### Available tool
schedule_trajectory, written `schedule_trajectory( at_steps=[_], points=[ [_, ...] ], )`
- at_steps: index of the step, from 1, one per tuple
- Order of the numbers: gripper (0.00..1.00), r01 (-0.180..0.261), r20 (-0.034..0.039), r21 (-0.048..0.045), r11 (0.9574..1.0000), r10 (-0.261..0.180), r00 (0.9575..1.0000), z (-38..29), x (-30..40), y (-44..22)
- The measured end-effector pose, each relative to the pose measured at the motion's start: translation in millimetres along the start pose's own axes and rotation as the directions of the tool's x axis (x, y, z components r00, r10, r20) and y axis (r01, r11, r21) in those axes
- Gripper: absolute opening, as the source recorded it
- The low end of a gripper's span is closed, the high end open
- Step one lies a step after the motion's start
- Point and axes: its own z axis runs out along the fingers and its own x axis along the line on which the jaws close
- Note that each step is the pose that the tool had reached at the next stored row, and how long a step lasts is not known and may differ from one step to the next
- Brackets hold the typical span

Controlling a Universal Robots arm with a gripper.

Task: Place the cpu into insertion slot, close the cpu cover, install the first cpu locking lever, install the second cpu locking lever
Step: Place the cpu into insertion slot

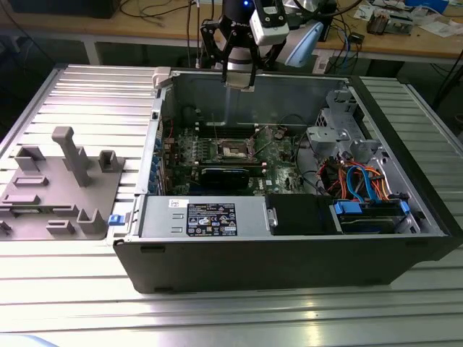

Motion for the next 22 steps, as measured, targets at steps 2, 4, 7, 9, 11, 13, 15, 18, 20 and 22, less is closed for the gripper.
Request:
schedule_trajectory(
  at_steps=[2,4,7,9,11,13,15,18,20,22],
  points=[
    [0.54,-0.001,0.0002,-0.0001,1.0000,0.001,1.0000,0.0,0.0,0.0],
    [0.54,-0.012,0.0010,-0.0003,0.9999,0.012,0.9999,0.1,0.0,0.0],
    [0.54,-0.067,0.0056,-0.0010,0.9977,0.067,0.9977,0.1,-0.2,0.0],
    [0.54,-0.085,0.0072,-0.0011,0.9964,0.085,0.9963,0.2,-0.5,0.1],
    [0.54,-0.085,0.0072,-0.0011,0.9963,0.085,0.9963,0.2,-0.5,0.1],
    [0.54,-0.086,0.0072,-0.0011,0.9963,0.086,0.9963,0.2,-0.5,0.1],
    [0.54,-0.086,0.0072,-0.0011,0.9963,0.086,0.9963,0.2,-0.5,0.1],
    [0.54,-0.086,0.0072,-0.0012,0.9963,0.086,0.9963,0.2,-0.5,0.1],
    [0.54,-0.088,0.0075,-0.0013,0.9961,0.088,0.9961,0.2,-0.5,0.1],
    [0.54,-0.106,0.0089,-0.0018,0.9944,0.106,0.9943,0.3,-0.5,0.1]
  ],
)
